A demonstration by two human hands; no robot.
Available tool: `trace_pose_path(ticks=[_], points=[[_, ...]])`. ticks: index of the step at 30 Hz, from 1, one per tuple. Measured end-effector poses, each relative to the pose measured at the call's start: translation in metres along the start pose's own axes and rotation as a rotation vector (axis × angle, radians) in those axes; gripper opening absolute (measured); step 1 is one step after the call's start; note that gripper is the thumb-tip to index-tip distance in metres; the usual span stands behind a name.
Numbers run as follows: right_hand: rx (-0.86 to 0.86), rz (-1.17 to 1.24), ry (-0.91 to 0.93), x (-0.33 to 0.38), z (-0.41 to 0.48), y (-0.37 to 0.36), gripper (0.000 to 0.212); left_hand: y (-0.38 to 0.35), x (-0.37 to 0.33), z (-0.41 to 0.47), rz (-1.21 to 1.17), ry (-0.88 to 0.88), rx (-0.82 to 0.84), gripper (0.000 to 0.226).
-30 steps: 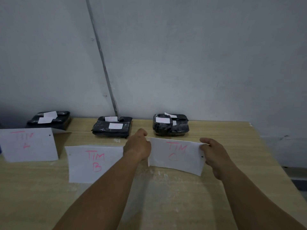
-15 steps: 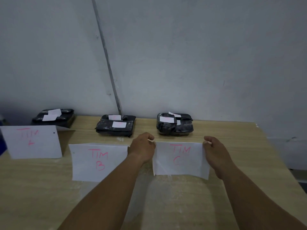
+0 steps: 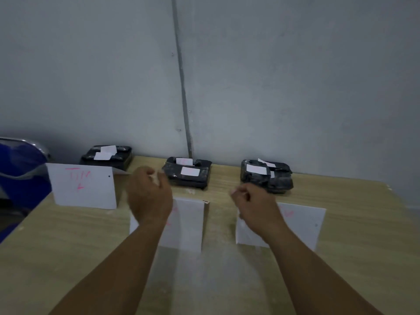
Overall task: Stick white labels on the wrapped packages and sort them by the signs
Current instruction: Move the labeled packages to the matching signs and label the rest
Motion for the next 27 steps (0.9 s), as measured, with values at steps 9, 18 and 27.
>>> trace_pose_path(ticks=[9, 18, 27], points=[[0.134, 0.093, -0.237, -0.004, 0.018, -0.099, 0.034, -0.021, 0.134, 0.017, -0.090, 0.618, 0.529, 0.039], [-0.051, -0.095, -0.255, 0.015, 0.054, -0.101, 0.025, -0.039, 0.125, 0.067, -0.066, 0.437, 0.644, 0.037], [-0.095, -0.115, -0.325, 0.012, 0.056, -0.107, 0.047, -0.046, 0.134, 0.077, 0.038, 0.366, 0.670, 0.041]])
Point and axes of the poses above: each hand's wrist, its own z-axis towards the middle knuckle, its own y-axis out of the back of the hand, x = y × z, the point moved 9 cm from there along z, towards the middle knuckle, and after that the axes turned 9 degrees about x, right-handed, at the moved point
